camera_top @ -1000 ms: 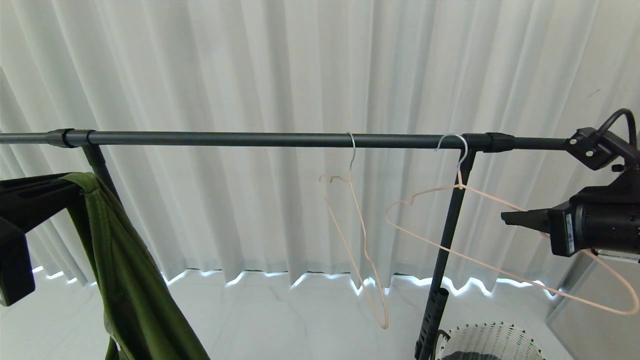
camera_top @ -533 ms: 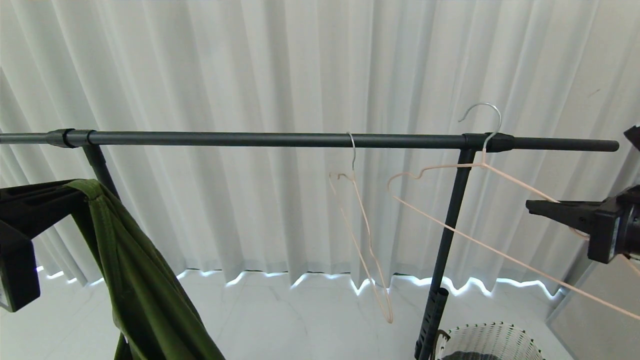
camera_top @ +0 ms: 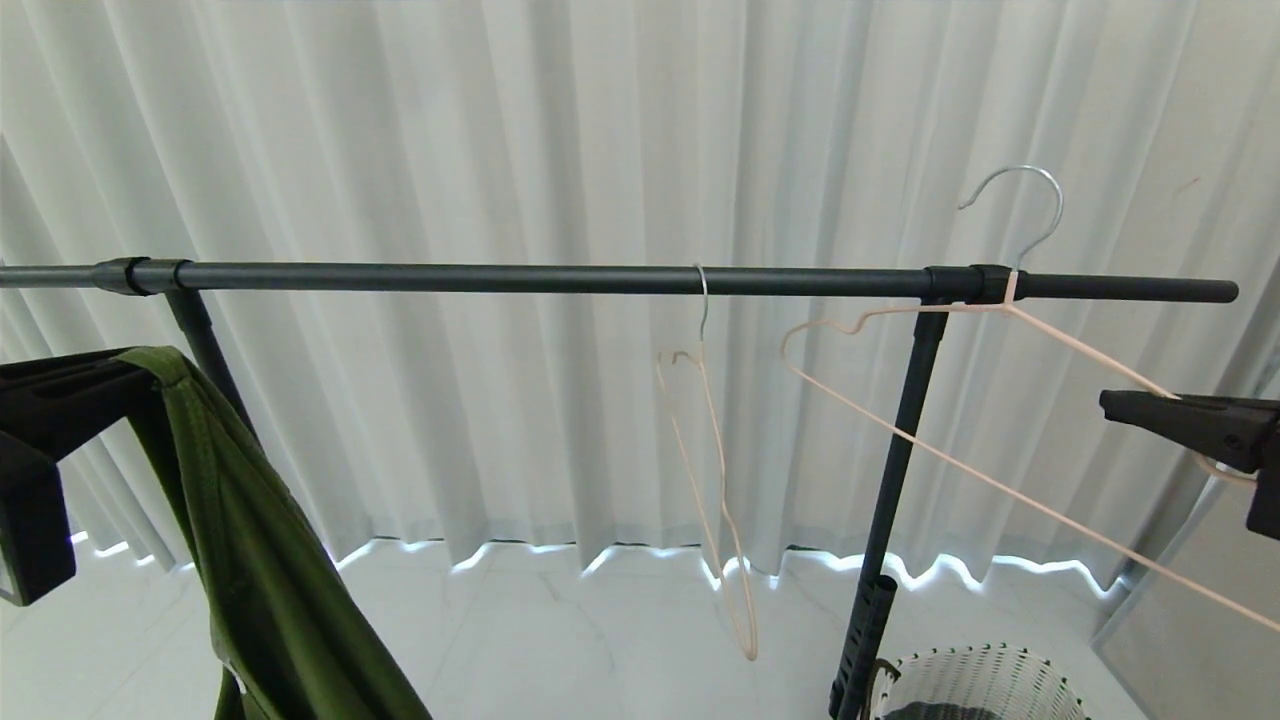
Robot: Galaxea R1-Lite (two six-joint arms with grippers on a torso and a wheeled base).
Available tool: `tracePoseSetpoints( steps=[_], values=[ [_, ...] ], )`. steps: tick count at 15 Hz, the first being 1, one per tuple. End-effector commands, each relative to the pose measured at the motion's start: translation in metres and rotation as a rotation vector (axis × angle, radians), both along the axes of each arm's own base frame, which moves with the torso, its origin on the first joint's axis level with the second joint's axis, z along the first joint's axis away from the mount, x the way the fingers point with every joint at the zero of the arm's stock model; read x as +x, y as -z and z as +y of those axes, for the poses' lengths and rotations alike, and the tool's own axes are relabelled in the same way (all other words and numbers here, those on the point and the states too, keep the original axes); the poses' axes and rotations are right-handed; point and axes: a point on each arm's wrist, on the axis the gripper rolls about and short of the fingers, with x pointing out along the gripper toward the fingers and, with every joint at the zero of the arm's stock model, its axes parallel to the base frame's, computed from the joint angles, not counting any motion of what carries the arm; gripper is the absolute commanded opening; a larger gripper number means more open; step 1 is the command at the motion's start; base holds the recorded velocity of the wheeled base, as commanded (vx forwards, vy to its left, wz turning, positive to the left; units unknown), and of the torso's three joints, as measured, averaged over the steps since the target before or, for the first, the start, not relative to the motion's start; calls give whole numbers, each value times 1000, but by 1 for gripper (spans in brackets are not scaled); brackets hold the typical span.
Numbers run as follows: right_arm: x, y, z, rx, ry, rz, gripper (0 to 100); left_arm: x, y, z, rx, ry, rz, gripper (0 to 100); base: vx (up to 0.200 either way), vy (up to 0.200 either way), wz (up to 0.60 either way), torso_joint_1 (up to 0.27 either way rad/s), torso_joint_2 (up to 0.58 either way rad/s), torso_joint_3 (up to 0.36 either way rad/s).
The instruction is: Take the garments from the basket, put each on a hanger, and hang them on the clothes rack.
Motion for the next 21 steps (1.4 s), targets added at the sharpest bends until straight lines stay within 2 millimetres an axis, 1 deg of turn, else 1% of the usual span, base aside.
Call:
tracePoseSetpoints(
  steps=[1, 9, 12, 15, 19, 21],
  values=[
    [-2, -1, -1, 2, 0, -6, 0, 2, 0, 2, 2, -24, 1, 0, -200, 0, 0, 12, 2, 7],
    [-2, 12, -1, -15, 3, 30, 0, 2, 3, 1, 8, -27, 9, 0, -200, 0, 0, -3, 3, 5],
    [-2, 13, -1, -16, 4, 32, 0, 2, 5, 2, 11, -30, 14, 0, -200, 0, 0, 2, 1, 5],
    [-3, 14, -1, -17, 4, 34, 0, 2, 7, 2, 15, -32, 17, 0, 0, 0, 0, 0, 0, 0],
    [-3, 14, -1, -17, 4, 32, 0, 6, 7, 5, 18, -76, 20, 0, 0, 0, 0, 0, 0, 0],
    [-4, 14, -2, -16, 4, 29, 0, 6, 7, 6, 17, -87, 19, 0, 0, 200, 0, -2, 0, 0]
  ],
)
